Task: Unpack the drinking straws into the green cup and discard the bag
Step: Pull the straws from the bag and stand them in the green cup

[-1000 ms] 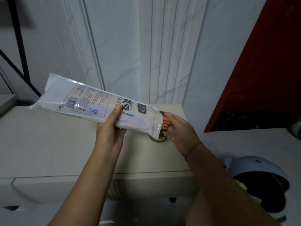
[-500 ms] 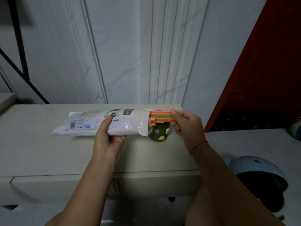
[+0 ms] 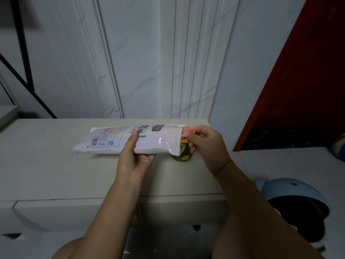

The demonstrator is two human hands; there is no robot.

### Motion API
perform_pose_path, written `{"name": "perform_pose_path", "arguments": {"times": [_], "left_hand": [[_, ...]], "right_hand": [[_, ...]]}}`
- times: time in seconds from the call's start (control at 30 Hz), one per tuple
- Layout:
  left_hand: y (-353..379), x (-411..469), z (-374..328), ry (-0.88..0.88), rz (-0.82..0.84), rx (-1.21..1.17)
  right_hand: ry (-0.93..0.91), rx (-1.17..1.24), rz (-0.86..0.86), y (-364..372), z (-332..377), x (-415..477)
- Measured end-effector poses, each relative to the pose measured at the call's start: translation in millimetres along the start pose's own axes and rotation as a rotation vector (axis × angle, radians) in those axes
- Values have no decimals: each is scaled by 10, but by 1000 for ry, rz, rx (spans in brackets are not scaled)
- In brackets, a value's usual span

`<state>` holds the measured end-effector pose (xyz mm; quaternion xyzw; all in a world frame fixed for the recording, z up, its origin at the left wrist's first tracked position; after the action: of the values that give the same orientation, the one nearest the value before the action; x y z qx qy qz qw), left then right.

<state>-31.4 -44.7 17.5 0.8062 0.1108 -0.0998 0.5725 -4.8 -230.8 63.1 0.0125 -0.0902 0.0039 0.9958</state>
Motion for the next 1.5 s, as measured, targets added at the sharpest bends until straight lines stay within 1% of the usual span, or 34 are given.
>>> {"name": "perform_pose_path", "arguments": {"times": [0.1, 0.27, 0.37, 0.43, 0.5, 0.6, 0.73, 0.8, 0.93, 1.03, 1.2, 1.4, 1.5], "left_hand": [[-50, 37, -101, 26, -54, -9], [-174, 98, -363, 83, -98, -52], [-182, 104, -364, 80, -104, -58], [-165, 98, -304, 69, -106, -58], [-148, 89, -233, 54, -105, -53], [-152, 84, -223, 60, -110, -53], [-205, 115, -365, 105, -109, -91], [-194, 127, -359, 100, -99, -95], [-124, 110, -161, 48, -90, -67], [-130, 95, -103, 35, -102, -56], [-214, 125, -331, 106, -112, -89], [-106, 92, -171, 57, -96, -56], [-114, 89, -136, 48, -99, -56]], "right_hand": [[-8, 47, -43, -96, 30, 14], [39, 223, -127, -359, 12, 48], [74, 342, -97, -311, -6, 62], [112, 479, -54, -168, -29, 56], [130, 551, -30, -48, -55, 39], [119, 549, -62, -47, -57, 33], [112, 604, -139, -250, -31, 90], [125, 613, -120, -235, -33, 93], [154, 590, -40, 35, -58, 24], [156, 543, -52, 99, -76, 2], [141, 544, -141, -152, -46, 74], [138, 536, -63, 75, -38, 59], [126, 515, -79, 118, -47, 51]]}}
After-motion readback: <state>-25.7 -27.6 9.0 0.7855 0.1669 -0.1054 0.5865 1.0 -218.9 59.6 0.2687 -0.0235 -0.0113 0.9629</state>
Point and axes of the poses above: each hand's wrist, its own x-axis towards the middle knuckle, its own y-axis out of the palm, z = x × y, the point moved 8 cm from there along x, towards the middle knuckle, and after that the axes turned 2 degrees about -y, right-handed, at the moved point
